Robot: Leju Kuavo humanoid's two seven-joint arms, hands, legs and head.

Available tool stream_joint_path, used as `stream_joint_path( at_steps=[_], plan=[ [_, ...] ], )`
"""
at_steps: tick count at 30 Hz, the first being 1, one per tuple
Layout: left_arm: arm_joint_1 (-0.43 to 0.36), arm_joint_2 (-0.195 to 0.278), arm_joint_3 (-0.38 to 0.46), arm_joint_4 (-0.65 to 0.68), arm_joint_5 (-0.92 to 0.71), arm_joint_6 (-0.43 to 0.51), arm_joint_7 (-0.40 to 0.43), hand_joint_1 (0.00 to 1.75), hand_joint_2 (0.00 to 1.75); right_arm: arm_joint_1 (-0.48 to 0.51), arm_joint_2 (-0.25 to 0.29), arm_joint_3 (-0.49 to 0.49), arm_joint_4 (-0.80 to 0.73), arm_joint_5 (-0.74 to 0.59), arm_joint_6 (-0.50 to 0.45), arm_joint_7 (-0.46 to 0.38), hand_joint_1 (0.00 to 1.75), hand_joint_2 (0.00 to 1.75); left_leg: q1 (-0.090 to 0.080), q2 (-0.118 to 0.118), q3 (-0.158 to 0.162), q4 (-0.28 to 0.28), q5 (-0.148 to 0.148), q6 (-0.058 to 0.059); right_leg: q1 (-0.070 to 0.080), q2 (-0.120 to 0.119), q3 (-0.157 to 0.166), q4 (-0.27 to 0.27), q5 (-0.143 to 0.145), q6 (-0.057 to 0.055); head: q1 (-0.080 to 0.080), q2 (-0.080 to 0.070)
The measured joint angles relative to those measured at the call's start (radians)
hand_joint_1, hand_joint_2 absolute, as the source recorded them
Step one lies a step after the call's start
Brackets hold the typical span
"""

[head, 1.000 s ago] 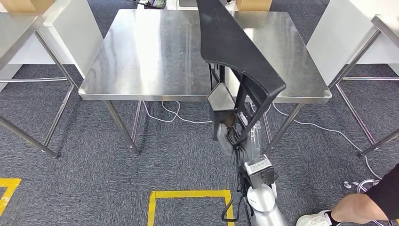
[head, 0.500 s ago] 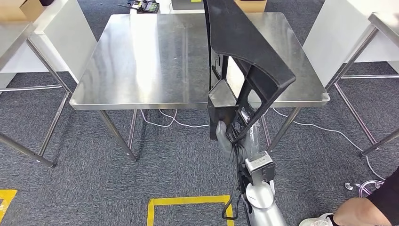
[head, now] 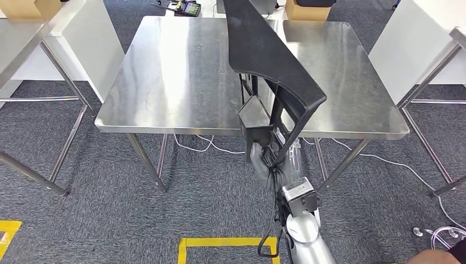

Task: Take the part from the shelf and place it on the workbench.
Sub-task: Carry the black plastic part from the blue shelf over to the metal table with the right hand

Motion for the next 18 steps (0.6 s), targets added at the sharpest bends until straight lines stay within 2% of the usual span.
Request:
stream_joint_path(
  at_steps=[1,3,5,6,7,9,10,11,12,13,14,15,17,18],
  plan=[
    [-0.001,-0.002,0.0,0.0,0.0,0.0,-0.001,0.0,1.75,-0.003,0.0,0.0,0.0,0.0,0.0,0.0,1.75,1.75,-0.002,-0.001,0.004,0.0,-0.005,-0.003,0.006,0.0,0.013,-0.04,0.014,-0.012,-0.002,0.0],
    [-0.002,-0.004,0.0,-0.001,0.0,0.0,-0.003,0.0,1.75,-0.007,0.0,0.0,0.001,0.0,0.0,-0.001,1.75,1.75,-0.002,-0.002,0.009,0.008,-0.005,-0.013,0.012,0.002,0.021,-0.065,0.017,-0.036,-0.007,0.0],
    [-0.002,-0.004,0.0,-0.001,0.001,0.0,-0.004,0.0,1.75,-0.01,0.001,-0.001,0.002,0.0,0.0,-0.002,1.75,1.75,-0.001,0.001,0.009,0.025,-0.009,-0.024,-0.002,0.003,0.048,-0.081,0.03,-0.049,-0.007,0.0],
    [-0.003,-0.004,0.0,-0.001,0.001,0.0,-0.004,0.0,1.75,-0.011,0.002,-0.001,0.002,0.0,0.0,-0.002,1.75,1.75,0.001,0.002,0.002,0.043,-0.02,-0.029,-0.009,0.002,0.063,-0.086,0.033,-0.053,-0.009,0.0],
    [-0.004,-0.004,0.0,-0.001,0.002,0.0,-0.004,0.0,1.75,-0.013,0.004,0.0,0.002,0.0,0.0,-0.002,1.75,1.75,0.005,0.002,-0.014,0.076,-0.04,-0.036,-0.016,0.0,0.077,-0.09,0.033,-0.055,-0.009,0.0],
    [-0.004,-0.003,0.0,-0.001,0.002,0.0,-0.004,0.0,1.75,-0.017,0.008,0.0,0.004,0.0,0.0,-0.002,1.75,1.75,0.017,0.003,-0.074,0.181,-0.089,-0.051,-0.016,-0.001,0.087,-0.091,0.027,-0.058,-0.011,0.0],
    [-0.004,-0.003,0.0,-0.001,0.003,0.0,-0.004,0.0,1.75,-0.016,0.009,0.0,0.005,0.0,0.0,-0.002,1.75,1.75,0.024,0.003,-0.109,0.229,-0.107,-0.06,-0.017,0.0,0.091,-0.091,0.023,-0.058,-0.01,0.0],
    [-0.003,-0.003,0.0,-0.001,0.003,0.0,-0.004,0.0,1.75,-0.016,0.009,0.0,0.006,0.0,0.0,-0.002,1.75,1.75,0.031,0.004,-0.134,0.254,-0.112,-0.068,-0.019,0.001,0.096,-0.091,0.018,-0.056,-0.01,0.0],
    [-0.003,-0.003,0.0,-0.001,0.003,0.0,-0.004,0.0,1.75,-0.015,0.009,0.001,0.007,0.0,0.0,-0.002,1.75,1.75,0.038,0.006,-0.142,0.243,-0.096,-0.075,-0.022,0.002,0.102,-0.09,0.011,-0.051,-0.011,0.0],
    [-0.003,-0.002,0.0,-0.001,0.003,0.0,-0.004,0.0,1.75,-0.014,0.009,0.0,0.007,0.0,0.0,-0.002,1.75,1.75,0.044,0.007,-0.131,0.196,-0.059,-0.081,-0.025,0.004,0.112,-0.09,0.003,-0.046,-0.011,0.0],
    [-0.003,-0.002,0.0,-0.001,0.003,0.001,-0.004,0.0,1.75,-0.014,0.009,0.001,0.007,0.0,0.0,-0.002,1.75,1.75,0.05,0.008,-0.107,0.127,-0.012,-0.087,-0.028,0.005,0.121,-0.09,-0.005,-0.039,-0.011,0.0],
    [-0.003,-0.002,0.0,-0.001,0.003,0.001,-0.004,0.0,1.75,-0.014,0.009,0.001,0.008,0.0,0.0,-0.002,1.75,1.75,0.052,0.008,-0.086,0.067,0.017,-0.09,-0.029,0.006,0.13,-0.089,-0.014,-0.032,-0.011,0.0],
    [-0.003,-0.002,-0.001,-0.001,0.003,0.0,-0.003,0.0,1.75,-0.016,0.01,0.001,0.009,0.0,0.0,-0.002,1.75,1.75,0.049,0.008,-0.06,0.006,0.036,-0.08,-0.026,0.006,0.134,-0.09,-0.025,-0.017,-0.012,0.0],
    [-0.003,-0.002,-0.001,-0.001,0.003,0.0,-0.003,0.0,1.75,-0.017,0.01,0.001,0.009,0.0,0.0,-0.002,1.75,1.75,0.044,0.007,-0.058,0.006,0.028,-0.069,-0.023,0.006,0.136,-0.088,-0.027,-0.008,-0.011,0.0]
  ],
)
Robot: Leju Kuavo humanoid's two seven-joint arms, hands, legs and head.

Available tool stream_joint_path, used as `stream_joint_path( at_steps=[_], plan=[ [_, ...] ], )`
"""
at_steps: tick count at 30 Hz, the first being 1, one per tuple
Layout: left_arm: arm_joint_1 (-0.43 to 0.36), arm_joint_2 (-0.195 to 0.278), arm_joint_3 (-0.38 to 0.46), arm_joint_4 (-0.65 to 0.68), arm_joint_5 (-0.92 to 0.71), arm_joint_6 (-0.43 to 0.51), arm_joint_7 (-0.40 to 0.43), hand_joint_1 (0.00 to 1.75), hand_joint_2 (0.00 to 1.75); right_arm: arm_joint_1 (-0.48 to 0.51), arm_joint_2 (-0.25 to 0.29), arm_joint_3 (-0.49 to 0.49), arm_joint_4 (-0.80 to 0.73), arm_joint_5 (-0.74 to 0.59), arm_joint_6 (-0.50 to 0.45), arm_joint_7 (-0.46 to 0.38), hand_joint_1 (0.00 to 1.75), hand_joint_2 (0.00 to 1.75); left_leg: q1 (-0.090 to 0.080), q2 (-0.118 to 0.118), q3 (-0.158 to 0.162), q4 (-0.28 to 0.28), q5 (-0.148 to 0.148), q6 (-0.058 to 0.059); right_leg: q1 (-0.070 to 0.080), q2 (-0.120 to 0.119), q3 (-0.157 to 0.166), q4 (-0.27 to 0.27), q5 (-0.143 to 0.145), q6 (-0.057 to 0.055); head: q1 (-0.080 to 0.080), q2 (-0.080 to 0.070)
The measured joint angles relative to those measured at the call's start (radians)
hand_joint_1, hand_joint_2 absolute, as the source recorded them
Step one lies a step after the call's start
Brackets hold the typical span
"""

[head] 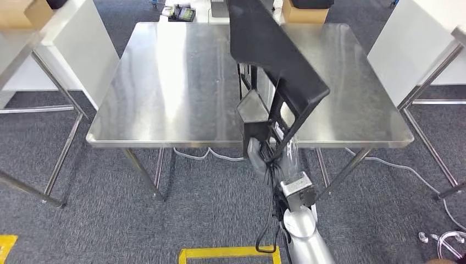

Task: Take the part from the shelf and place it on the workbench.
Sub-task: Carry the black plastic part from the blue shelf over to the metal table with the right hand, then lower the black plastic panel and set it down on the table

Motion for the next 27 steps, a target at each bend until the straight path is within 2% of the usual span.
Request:
stream_joint_path(
  at_steps=[1,3,4,5,7,8,9,10,12,13,14,16,18,19,20,22,23,24,25,27],
  plan=[
    [0.0,0.0,0.0,0.0,0.0,0.0,0.0,0.0,1.75,0.0,0.001,0.0,0.0,0.0,0.0,0.0,1.75,1.75,-0.002,0.0,0.005,-0.001,0.003,0.012,0.003,0.001,0.002,0.002,-0.001,0.007,0.0,0.0],
    [0.001,0.0,0.0,0.0,0.0,0.0,0.0,0.0,1.75,-0.002,0.0,0.0,0.0,0.001,0.0,0.0,1.75,1.75,-0.002,0.0,0.018,-0.009,0.004,0.027,0.005,-0.001,-0.007,0.031,-0.005,0.018,0.002,0.0],
    [0.0,0.0,0.0,0.0,0.0,0.0,0.0,0.0,1.75,-0.004,0.0,0.0,0.0,0.001,0.0,0.0,1.75,1.75,-0.001,0.0,0.025,-0.011,0.002,0.034,0.004,-0.002,-0.029,0.068,-0.014,0.02,0.004,0.0],
    [-0.001,0.0,0.0,0.0,0.0,0.0,0.0,0.0,1.75,-0.005,0.0,0.0,0.0,0.001,0.0,0.0,1.75,1.75,-0.001,0.0,0.031,-0.013,-0.001,0.04,0.001,-0.004,-0.062,0.122,-0.029,0.019,0.006,0.0],
    [-0.002,0.0,0.0,0.0,0.0,0.001,0.0,0.0,1.75,-0.005,-0.002,0.0,0.001,0.001,0.0,0.0,1.75,1.75,-0.002,-0.001,0.04,-0.014,-0.012,0.047,-0.002,-0.005,-0.15,0.25,-0.071,0.017,0.009,0.0],
    [-0.002,0.0,0.0,0.0,0.0,0.001,0.0,0.0,1.75,-0.003,-0.004,0.0,0.002,0.001,0.0,0.0,1.75,1.75,-0.003,-0.002,0.047,-0.014,-0.018,0.048,-0.003,-0.005,-0.184,0.286,-0.082,0.019,0.009,0.0],
    [-0.002,0.0,0.0,0.0,0.0,0.001,0.0,0.0,1.75,-0.002,-0.005,0.0,0.002,0.001,0.0,0.0,1.75,1.75,-0.003,-0.004,0.055,-0.014,-0.025,0.047,-0.003,-0.005,-0.202,0.289,-0.075,0.026,0.01,0.0],
    [-0.001,0.0,0.0,0.0,0.0,0.001,0.0,0.0,1.75,-0.001,-0.005,0.0,0.003,0.001,0.0,0.0,1.75,1.75,-0.003,-0.005,0.065,-0.014,-0.032,0.045,-0.004,-0.005,-0.2,0.25,-0.047,0.036,0.01,0.0],
    [-0.002,0.0,0.0,0.0,0.0,0.0,-0.001,0.0,1.75,-0.001,-0.006,0.0,0.004,0.001,0.0,0.0,1.75,1.75,-0.002,-0.007,0.086,-0.014,-0.048,0.037,-0.006,-0.009,-0.163,0.115,0.039,0.054,0.012,0.0],
    [-0.002,0.0,0.0,0.001,0.0,0.0,-0.001,0.0,1.75,-0.002,-0.006,0.0,0.004,0.001,0.0,0.0,1.75,1.75,-0.002,-0.007,0.094,-0.014,-0.056,0.031,-0.005,-0.013,-0.148,0.064,0.059,0.05,0.012,0.0],
    [-0.002,0.001,-0.001,0.001,0.0,-0.001,-0.003,0.0,1.75,-0.002,-0.006,0.0,0.005,0.001,0.0,0.0,1.75,1.75,-0.004,-0.006,0.098,-0.014,-0.064,0.024,-0.003,-0.016,-0.137,0.036,0.073,0.04,0.012,0.0],
    [-0.001,0.001,-0.002,0.001,-0.001,-0.003,-0.007,0.0,1.75,0.0,-0.007,-0.001,0.005,0.001,-0.001,0.0,1.75,1.75,-0.006,-0.003,0.105,-0.012,-0.07,0.011,0.0,-0.016,-0.129,0.029,0.07,0.01,0.01,0.0],
    [-0.002,0.001,-0.005,0.001,-0.002,-0.004,-0.011,0.0,1.75,0.002,-0.005,-0.003,0.004,0.002,-0.003,0.0,1.75,1.75,-0.003,0.0,0.102,0.011,-0.075,0.004,-0.005,-0.012,-0.114,0.025,0.076,-0.005,0.008,0.0],
    [-0.002,0.001,-0.007,0.001,-0.002,-0.006,-0.014,0.0,1.75,0.003,-0.004,-0.004,0.003,0.003,-0.003,0.0,1.75,1.75,-0.002,0.001,0.087,0.042,-0.085,0.002,-0.007,-0.011,-0.104,0.025,0.073,-0.012,0.007,0.0],
    [-0.002,0.001,-0.008,0.0,-0.003,-0.007,-0.015,0.0,1.75,0.003,-0.003,-0.005,0.001,0.004,-0.004,0.0,1.75,1.75,-0.001,0.001,0.059,0.092,-0.104,-0.001,-0.006,-0.011,-0.096,0.023,0.067,-0.02,0.006,0.0],
    [-0.002,0.002,-0.01,0.0,-0.004,-0.009,-0.017,0.0,1.75,0.005,-0.002,-0.007,0.001,0.005,-0.004,0.0,1.75,1.75,-0.001,0.001,-0.018,0.214,-0.154,-0.005,0.001,-0.009,-0.085,0.023,0.056,-0.034,0.006,0.0],
    [-0.002,0.002,-0.01,0.0,-0.005,-0.01,-0.017,0.0,1.75,0.008,-0.002,-0.008,0.001,0.006,-0.004,0.0,1.75,1.75,-0.001,0.001,-0.053,0.255,-0.167,-0.005,0.006,-0.008,-0.08,0.023,0.05,-0.038,0.006,0.0],
    [-0.001,0.002,-0.01,0.001,-0.005,-0.01,-0.017,0.0,1.75,0.01,-0.002,-0.01,0.001,0.007,-0.005,0.0,1.75,1.75,-0.002,0.001,-0.074,0.264,-0.16,-0.003,0.01,-0.005,-0.074,0.023,0.044,-0.04,0.006,0.0],
    [-0.001,0.003,-0.01,0.001,-0.005,-0.01,-0.017,0.0,1.75,0.012,-0.002,-0.011,0.001,0.008,-0.005,0.0,1.75,1.75,-0.004,0.001,-0.075,0.235,-0.129,0.003,0.014,-0.003,-0.065,0.023,0.038,-0.041,0.006,0.0],
    [-0.002,0.003,-0.01,0.001,-0.004,-0.01,-0.014,0.0,1.75,0.013,-0.001,-0.013,0.001,0.016,-0.006,0.0,1.75,1.75,-0.014,0.002,-0.039,0.113,-0.039,0.027,0.02,-0.001,-0.047,0.022,0.022,-0.041,0.007,0.0]
  ],
)
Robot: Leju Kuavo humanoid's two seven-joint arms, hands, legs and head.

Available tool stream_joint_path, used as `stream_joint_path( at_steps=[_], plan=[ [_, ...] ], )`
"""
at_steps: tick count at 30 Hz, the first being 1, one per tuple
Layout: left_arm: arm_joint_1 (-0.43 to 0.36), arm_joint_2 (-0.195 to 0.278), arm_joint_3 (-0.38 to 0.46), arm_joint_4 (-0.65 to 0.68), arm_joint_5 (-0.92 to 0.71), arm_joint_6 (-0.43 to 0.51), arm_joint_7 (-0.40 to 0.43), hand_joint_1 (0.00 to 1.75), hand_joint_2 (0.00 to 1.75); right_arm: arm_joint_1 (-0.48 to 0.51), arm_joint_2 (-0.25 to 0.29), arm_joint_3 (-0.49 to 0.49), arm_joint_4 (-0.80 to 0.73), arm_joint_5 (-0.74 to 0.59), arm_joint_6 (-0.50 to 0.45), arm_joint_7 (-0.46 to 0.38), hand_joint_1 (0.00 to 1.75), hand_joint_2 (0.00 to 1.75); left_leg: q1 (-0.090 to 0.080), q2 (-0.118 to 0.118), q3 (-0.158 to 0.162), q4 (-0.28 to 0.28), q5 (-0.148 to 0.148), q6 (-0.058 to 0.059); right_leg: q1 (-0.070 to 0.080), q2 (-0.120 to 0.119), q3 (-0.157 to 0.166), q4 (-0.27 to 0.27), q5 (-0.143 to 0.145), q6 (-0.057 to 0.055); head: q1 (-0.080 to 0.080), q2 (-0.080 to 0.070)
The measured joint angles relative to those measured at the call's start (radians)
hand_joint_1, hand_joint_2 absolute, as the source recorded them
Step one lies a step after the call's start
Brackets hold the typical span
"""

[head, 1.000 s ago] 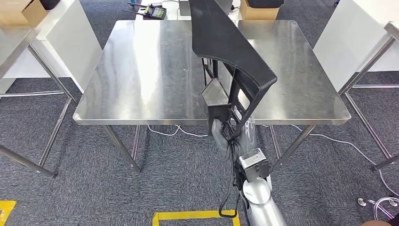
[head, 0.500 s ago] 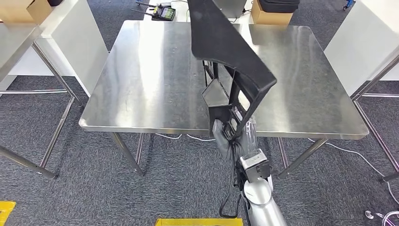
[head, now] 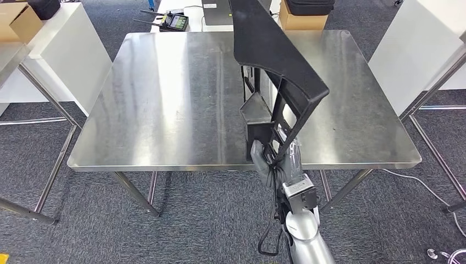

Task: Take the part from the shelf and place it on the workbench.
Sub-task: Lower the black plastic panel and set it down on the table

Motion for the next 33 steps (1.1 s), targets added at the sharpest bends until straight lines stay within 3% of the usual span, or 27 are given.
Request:
stream_joint_path(
  at_steps=[1,3,4,7,8,11,12,13,15,16,17,19,20,24,28,33],
  plan=[
    [-0.001,0.001,0.0,0.0,0.0,0.0,0.002,0.0,1.75,-0.002,0.0,-0.001,0.0,0.005,-0.001,0.001,1.75,1.75,-0.007,0.0,0.018,-0.051,0.021,0.012,0.002,0.0,0.008,-0.001,-0.006,0.002,0.003,0.0],
    [-0.002,0.003,0.0,0.001,0.001,0.0,0.004,0.0,1.75,-0.006,0.002,-0.001,0.0,0.017,-0.004,0.006,1.75,1.75,-0.019,-0.001,0.038,-0.099,0.022,0.031,0.003,0.0,0.016,-0.003,-0.013,0.011,0.004,0.0],
    [-0.002,0.004,0.0,0.001,0.001,0.0,0.005,0.0,1.75,-0.008,0.004,-0.002,0.0,0.022,-0.004,0.01,1.75,1.75,-0.023,-0.002,0.043,-0.11,0.019,0.036,0.006,0.0,0.022,-0.003,-0.013,0.017,0.004,0.0],
    [-0.002,0.004,0.0,0.002,0.002,0.0,0.004,0.0,1.75,-0.016,0.008,-0.002,-0.001,0.033,-0.007,0.018,1.75,1.75,-0.013,-0.001,0.087,-0.145,0.033,0.046,0.009,0.0,0.015,0.032,-0.023,0.031,0.003,0.0],
    [-0.004,0.003,0.0,0.002,0.003,0.0,0.005,0.0,1.75,-0.021,0.008,-0.001,-0.001,0.037,-0.008,0.019,1.75,1.75,-0.008,-0.002,0.1,-0.152,0.034,0.046,0.008,0.0,-0.009,0.074,-0.035,0.035,0.005,0.0],
    [-0.005,0.001,0.0,0.003,0.011,0.001,0.011,0.0,1.75,-0.029,0.008,-0.001,0.002,0.054,-0.01,0.025,1.75,1.75,-0.004,-0.003,0.113,-0.156,0.021,0.042,-0.008,-0.001,-0.129,0.244,-0.085,0.044,0.009,0.0],
    [-0.004,-0.001,0.0,0.003,0.013,0.002,0.015,0.0,1.75,-0.029,0.008,-0.001,0.005,0.065,-0.012,0.028,1.75,1.75,-0.002,-0.005,0.118,-0.156,0.014,0.038,-0.015,-0.001,-0.157,0.267,-0.088,0.05,0.009,0.0],
    [-0.004,-0.003,0.0,0.003,0.014,0.004,0.017,0.0,1.75,-0.03,0.008,0.0,0.009,0.077,-0.016,0.03,1.75,1.75,0.002,-0.006,0.126,-0.155,0.007,0.032,-0.022,-0.002,-0.165,0.249,-0.069,0.062,0.009,0.0],
    [-0.003,-0.005,0.0,0.003,0.015,0.006,0.021,0.0,1.75,-0.035,0.008,0.003,0.016,0.101,-0.023,0.033,1.75,1.75,0.012,-0.008,0.147,-0.155,-0.01,0.016,-0.038,-0.005,-0.134,0.125,0.016,0.097,0.01,0.0],
    [-0.003,-0.004,0.0,0.004,0.015,0.008,0.023,0.0,1.75,-0.04,0.008,0.006,0.022,0.113,-0.028,0.035,1.75,1.75,0.015,-0.009,0.155,-0.153,-0.018,0.008,-0.041,-0.007,-0.118,0.062,0.045,0.107,0.013,0.0],
    [-0.004,-0.004,0.0,0.004,0.015,0.008,0.024,0.0,1.75,-0.046,0.008,0.01,0.026,0.129,-0.035,0.04,1.75,1.75,0.014,-0.009,0.158,-0.151,-0.025,-0.001,-0.041,-0.009,-0.104,0.021,0.066,0.103,0.015,0.0],
    [-0.004,-0.003,0.0,0.006,0.016,0.01,0.029,0.0,1.75,-0.055,0.008,0.018,0.036,0.171,-0.058,0.058,1.75,1.75,0.012,-0.007,0.158,-0.148,-0.036,-0.012,-0.04,-0.011,-0.1,0.004,0.07,0.076,0.015,0.0],
    [-0.003,-0.003,0.0,0.006,0.016,0.011,0.03,0.0,1.75,-0.06,0.009,0.023,0.039,0.199,-0.073,0.069,1.75,1.75,0.012,-0.005,0.157,-0.149,-0.039,-0.01,-0.041,-0.01,-0.098,0.006,0.077,0.066,0.012,0.0],
    [-0.003,-0.004,-0.001,0.006,0.017,0.017,0.041,0.0,1.75,-0.102,0.01,0.055,0.07,0.362,-0.149,0.137,1.75,1.75,0.014,-0.001,0.165,-0.159,-0.038,0.013,-0.041,-0.003,-0.098,0.006,0.078,0.059,0.009,0.0],
    [-0.005,-0.004,-0.005,0.006,0.017,0.019,0.051,0.0,1.75,-0.182,0.02,0.093,0.151,0.565,-0.217,0.233,1.75,1.75,0.014,0.001,0.173,-0.17,-0.037,0.021,-0.039,0.003,-0.097,0.006,0.073,0.051,0.009,0.0],
    [-0.006,-0.004,-0.021,0.006,0.014,0.02,0.057,0.0,1.75,-0.288,0.03,0.115,0.281,0.691,-0.259,0.298,1.75,1.75,0.017,0.002,0.176,-0.176,-0.038,0.021,-0.032,0.004,-0.095,0.006,0.072,0.047,0.009,0.0]
  ],
)
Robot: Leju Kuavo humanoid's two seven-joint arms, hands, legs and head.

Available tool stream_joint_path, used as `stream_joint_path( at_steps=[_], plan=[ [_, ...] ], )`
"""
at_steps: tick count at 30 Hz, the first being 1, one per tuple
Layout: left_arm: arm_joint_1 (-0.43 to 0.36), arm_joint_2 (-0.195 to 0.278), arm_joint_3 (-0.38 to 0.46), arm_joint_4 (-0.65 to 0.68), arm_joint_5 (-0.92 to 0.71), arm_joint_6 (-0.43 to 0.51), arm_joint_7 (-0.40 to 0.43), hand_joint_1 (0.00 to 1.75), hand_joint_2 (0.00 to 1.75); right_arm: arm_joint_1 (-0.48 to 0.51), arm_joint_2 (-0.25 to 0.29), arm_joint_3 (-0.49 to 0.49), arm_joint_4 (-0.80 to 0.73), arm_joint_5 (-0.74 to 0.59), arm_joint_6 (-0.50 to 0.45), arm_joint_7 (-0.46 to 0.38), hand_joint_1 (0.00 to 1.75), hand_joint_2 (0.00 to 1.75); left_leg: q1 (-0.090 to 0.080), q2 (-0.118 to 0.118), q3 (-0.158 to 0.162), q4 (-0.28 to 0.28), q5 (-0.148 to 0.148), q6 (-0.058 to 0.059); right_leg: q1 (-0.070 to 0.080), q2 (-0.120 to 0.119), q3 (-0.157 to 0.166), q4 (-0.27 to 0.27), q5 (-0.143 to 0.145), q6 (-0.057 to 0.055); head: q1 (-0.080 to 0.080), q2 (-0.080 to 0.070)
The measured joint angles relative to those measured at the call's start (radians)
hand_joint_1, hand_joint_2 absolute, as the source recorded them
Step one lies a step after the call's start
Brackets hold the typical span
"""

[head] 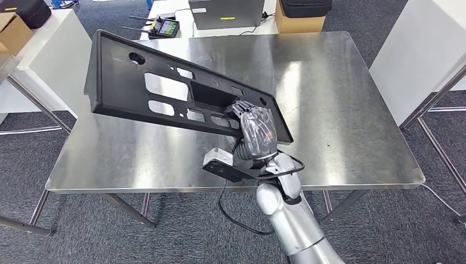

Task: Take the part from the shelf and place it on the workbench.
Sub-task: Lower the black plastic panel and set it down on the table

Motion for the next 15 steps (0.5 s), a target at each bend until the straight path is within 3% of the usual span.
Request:
stream_joint_path(
  at_steps=[2,7,11,15],
  plan=[
    [0.0,0.0,-0.006,0.0,0.0,0.0,0.001,0.0,1.75,-0.038,0.004,0.005,0.053,0.012,-0.01,0.007,1.75,1.75,0.001,0.0,0.0,-0.001,0.002,-0.01,0.002,-0.001,0.001,0.0,0.001,-0.002,0.0,0.0],
    [0.0,0.0,-0.01,0.0,0.0,0.0,0.002,0.0,1.75,-0.081,0.011,0.008,0.124,0.017,-0.019,0.008,1.75,1.75,0.002,0.0,0.0,-0.001,0.004,-0.05,0.003,-0.002,0.002,0.001,0.002,-0.004,0.001,0.0],
    [0.0,-0.001,-0.014,0.0,-0.005,-0.004,0.0,0.0,1.75,-0.117,0.012,0.015,0.179,0.089,-0.033,0.056,1.75,1.75,0.001,0.0,0.0,0.002,0.004,-0.056,0.002,-0.002,0.004,0.001,0.003,-0.004,0.001,0.0],
    [-0.007,-0.001,-0.04,0.0,-0.022,-0.013,0.001,0.0,1.75,-0.237,0.012,0.018,0.377,0.218,-0.111,0.135,1.75,1.75,-0.002,-0.001,-0.001,0.008,0.003,-0.056,0.0,-0.003,0.005,0.001,0.003,-0.003,0.001,0.0]
  ],
)
